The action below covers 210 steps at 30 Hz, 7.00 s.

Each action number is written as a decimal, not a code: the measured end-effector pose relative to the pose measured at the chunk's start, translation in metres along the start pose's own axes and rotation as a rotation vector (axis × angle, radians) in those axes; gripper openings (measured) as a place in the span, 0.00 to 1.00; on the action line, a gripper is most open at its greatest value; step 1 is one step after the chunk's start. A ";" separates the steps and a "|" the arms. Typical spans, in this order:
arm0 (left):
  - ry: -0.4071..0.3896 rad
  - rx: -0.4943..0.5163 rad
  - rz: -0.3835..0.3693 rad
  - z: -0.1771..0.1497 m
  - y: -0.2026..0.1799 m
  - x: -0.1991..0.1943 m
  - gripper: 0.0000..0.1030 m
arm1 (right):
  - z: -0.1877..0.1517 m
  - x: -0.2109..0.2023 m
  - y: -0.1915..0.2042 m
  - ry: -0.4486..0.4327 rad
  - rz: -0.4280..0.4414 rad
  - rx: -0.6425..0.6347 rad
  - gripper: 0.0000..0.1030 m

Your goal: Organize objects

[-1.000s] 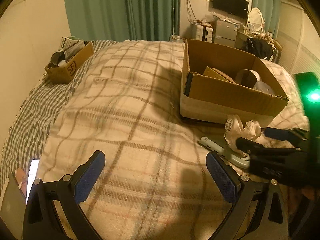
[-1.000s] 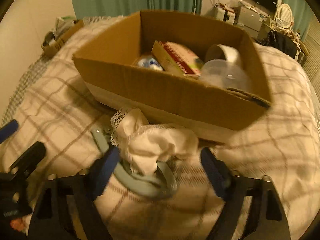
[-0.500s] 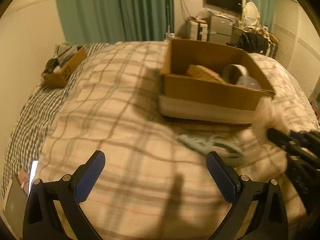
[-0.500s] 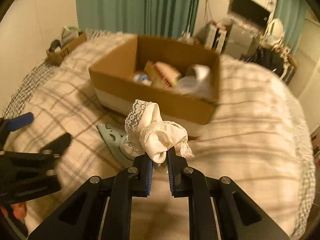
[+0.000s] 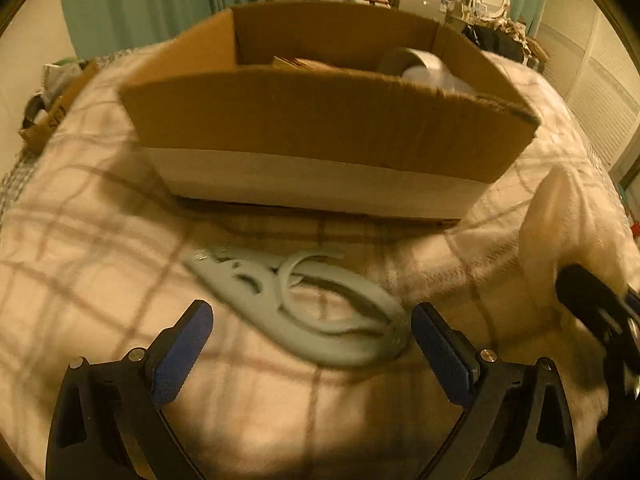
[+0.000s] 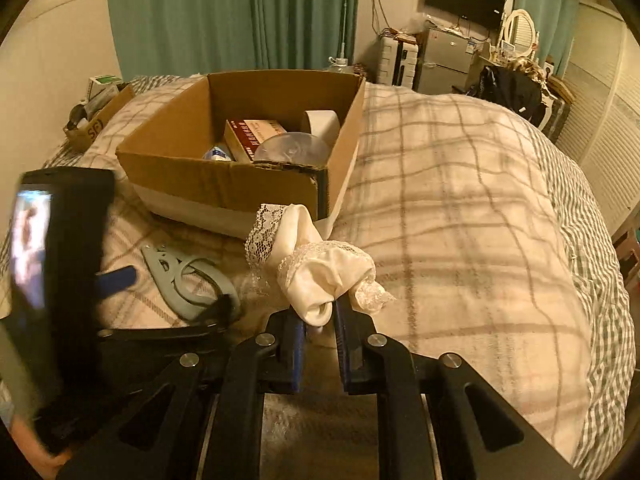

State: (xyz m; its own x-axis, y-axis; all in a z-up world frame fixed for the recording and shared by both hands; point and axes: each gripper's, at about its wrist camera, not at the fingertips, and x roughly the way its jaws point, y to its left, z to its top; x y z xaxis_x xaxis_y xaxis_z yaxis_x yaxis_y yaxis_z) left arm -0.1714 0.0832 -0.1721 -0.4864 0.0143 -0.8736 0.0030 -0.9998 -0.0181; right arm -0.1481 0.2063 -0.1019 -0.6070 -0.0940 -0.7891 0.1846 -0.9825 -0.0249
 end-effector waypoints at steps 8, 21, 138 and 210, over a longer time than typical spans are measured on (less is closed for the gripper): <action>0.057 -0.008 -0.064 0.007 0.000 0.027 0.86 | -0.001 0.007 0.003 0.018 0.006 0.008 0.12; 0.043 -0.028 -0.229 -0.031 0.037 -0.031 0.15 | -0.009 -0.017 0.015 -0.035 -0.040 -0.004 0.12; -0.758 0.026 -0.074 0.055 0.092 -0.257 1.00 | 0.064 -0.213 -0.001 -0.597 -0.157 0.086 0.99; -0.673 0.030 0.067 -0.029 0.099 -0.165 1.00 | -0.017 -0.110 0.027 -0.551 -0.236 0.050 1.00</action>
State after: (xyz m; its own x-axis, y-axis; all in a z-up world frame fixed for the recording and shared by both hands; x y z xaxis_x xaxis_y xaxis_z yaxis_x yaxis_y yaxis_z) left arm -0.0658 -0.0175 -0.0443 -0.9242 -0.0480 -0.3789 0.0323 -0.9983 0.0477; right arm -0.0627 0.1928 -0.0261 -0.9408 0.0709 -0.3315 -0.0321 -0.9921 -0.1212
